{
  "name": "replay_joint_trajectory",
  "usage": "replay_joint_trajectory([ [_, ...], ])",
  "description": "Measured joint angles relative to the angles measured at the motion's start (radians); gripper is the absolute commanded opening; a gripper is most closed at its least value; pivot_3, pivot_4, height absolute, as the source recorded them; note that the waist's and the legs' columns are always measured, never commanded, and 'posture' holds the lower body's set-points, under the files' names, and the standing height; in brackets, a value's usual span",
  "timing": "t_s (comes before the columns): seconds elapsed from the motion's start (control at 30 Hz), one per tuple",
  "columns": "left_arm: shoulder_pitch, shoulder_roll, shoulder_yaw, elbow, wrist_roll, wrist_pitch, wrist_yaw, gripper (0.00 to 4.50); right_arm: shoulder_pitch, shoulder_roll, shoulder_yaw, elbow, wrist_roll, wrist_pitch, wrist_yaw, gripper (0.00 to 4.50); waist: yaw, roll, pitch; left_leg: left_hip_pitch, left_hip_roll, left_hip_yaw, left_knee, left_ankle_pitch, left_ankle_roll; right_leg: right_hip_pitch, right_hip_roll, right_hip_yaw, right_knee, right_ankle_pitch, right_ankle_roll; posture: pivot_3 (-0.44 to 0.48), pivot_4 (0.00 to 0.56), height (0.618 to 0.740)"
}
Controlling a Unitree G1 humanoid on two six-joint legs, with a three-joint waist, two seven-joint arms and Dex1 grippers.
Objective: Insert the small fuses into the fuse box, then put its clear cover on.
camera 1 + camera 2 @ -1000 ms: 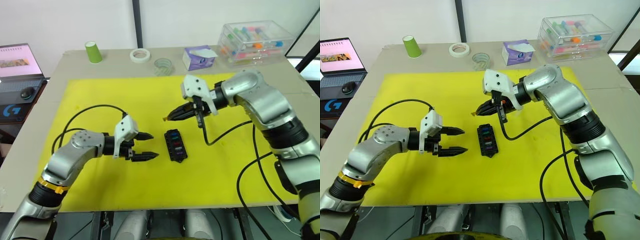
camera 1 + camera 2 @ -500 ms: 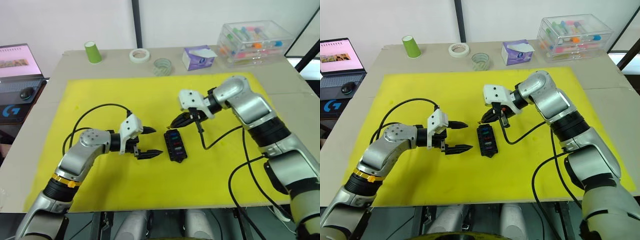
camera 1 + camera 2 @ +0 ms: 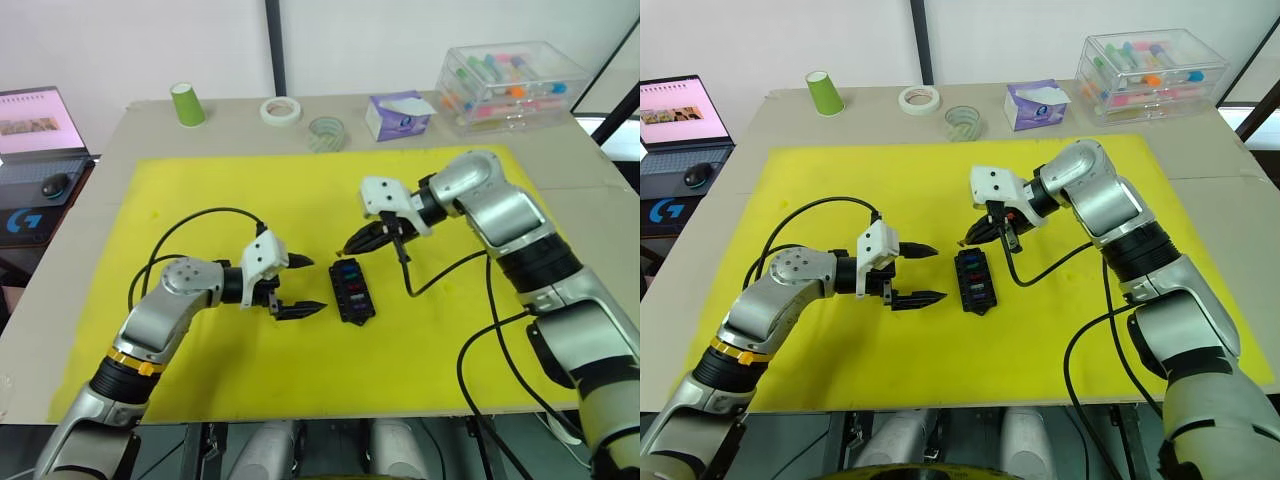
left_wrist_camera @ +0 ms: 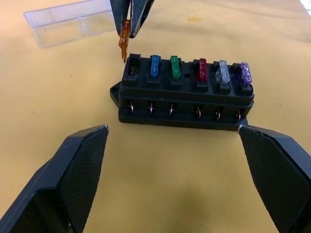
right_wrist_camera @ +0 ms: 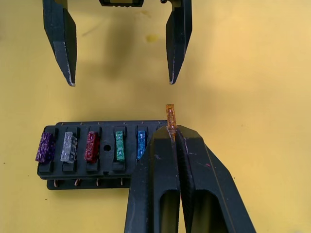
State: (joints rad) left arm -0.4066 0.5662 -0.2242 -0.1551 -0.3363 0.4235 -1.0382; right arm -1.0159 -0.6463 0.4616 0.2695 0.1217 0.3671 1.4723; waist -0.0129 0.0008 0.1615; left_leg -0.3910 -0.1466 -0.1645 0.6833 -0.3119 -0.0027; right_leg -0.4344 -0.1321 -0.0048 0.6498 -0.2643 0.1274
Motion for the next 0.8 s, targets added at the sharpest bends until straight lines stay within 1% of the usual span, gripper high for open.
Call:
replay_joint_trajectory([
  [0.57, 0.000, -0.001, 0.000, 0.000, 0.002, 0.000, -0.004, 4.48, 0.020, 0.000, 0.000, 0.002, -0.008, 0.016, 0.000, 0.00, 0.000, 0.000, 0.000, 0.000, 0.000, 0.000, 0.000, 0.000, 0.000, 0.000, 0.000, 0.000, 0.000, 0.000, 0.000, 0.000, 0.150, 0.740],
  [0.8, 0.000, 0.000, 0.000, -0.005, 0.002, 0.000, -0.004, 4.48, 0.020, 0.008, 0.000, 0.067, -0.024, -0.020, -0.002, 0.00, 0.000, 0.000, 0.000, 0.000, 0.000, 0.000, 0.000, 0.000, 0.000, 0.000, 0.000, 0.000, 0.000, 0.000, 0.000, 0.000, 0.150, 0.740],
])
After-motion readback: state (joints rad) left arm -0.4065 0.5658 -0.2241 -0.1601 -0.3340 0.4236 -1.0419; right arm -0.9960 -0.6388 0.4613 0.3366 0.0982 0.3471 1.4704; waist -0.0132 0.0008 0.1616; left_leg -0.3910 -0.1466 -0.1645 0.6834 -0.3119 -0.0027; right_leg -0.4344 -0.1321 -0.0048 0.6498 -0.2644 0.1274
